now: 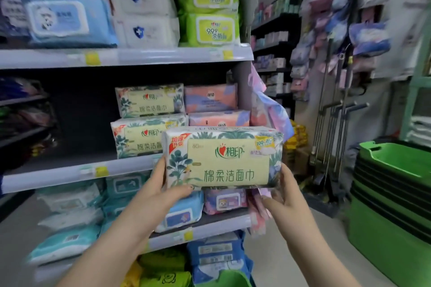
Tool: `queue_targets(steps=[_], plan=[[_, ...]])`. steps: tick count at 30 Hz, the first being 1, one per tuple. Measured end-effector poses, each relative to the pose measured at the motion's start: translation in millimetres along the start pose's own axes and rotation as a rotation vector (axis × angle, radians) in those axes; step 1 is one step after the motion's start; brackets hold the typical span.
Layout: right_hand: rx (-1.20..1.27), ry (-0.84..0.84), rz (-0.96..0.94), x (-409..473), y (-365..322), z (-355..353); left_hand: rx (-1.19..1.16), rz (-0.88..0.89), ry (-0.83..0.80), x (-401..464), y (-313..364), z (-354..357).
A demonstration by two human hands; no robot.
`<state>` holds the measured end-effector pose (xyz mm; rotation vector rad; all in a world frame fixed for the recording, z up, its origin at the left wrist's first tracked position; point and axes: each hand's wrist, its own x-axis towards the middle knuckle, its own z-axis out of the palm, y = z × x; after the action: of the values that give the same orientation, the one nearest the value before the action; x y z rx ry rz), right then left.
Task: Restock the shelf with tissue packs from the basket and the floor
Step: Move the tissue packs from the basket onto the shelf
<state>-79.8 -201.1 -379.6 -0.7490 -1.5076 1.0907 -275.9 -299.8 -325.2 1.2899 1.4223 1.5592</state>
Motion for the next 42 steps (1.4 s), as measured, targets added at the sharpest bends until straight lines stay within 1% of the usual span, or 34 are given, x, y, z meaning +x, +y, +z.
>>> queue_targets(steps=[4,7,11,14,20,24,29,33,36,40,42], plan=[[0.024,0.003,-0.034,37.1,-0.1,-2.5,0.007,-0.021,0.008,31.0,8.4,2.8],[0.033,0.011,-0.037,63.1,6.2,-2.7,0.040,0.005,-0.012,53.8,5.6,5.4],[0.070,0.007,-0.050,99.6,10.1,1.8,0.064,0.024,0.031,85.2,4.2,9.7],[0.017,0.033,-0.110,128.3,14.0,8.8,0.098,0.048,0.055,112.1,4.0,13.0],[-0.012,0.091,-0.163,184.9,22.4,22.8,0.139,0.151,0.136,166.7,3.6,11.8],[-0.023,0.084,-0.187,218.2,18.7,30.3,0.150,0.203,0.103,205.3,1.6,3.6],[-0.072,0.132,-0.205,256.5,18.5,35.1,0.177,0.263,0.130,247.4,2.1,-0.8],[-0.109,0.149,-0.189,282.5,23.5,31.9,0.207,0.240,0.109,272.2,-5.0,0.0],[-0.145,0.188,-0.156,298.8,33.3,32.3,0.250,0.217,0.133,285.4,-11.8,4.9],[-0.206,0.230,-0.156,308.8,48.5,33.1,0.389,0.201,0.185,301.2,-11.9,10.4],[-0.207,0.232,-0.166,309.1,55.5,34.1,0.506,0.164,0.220,305.8,-12.7,12.6]])
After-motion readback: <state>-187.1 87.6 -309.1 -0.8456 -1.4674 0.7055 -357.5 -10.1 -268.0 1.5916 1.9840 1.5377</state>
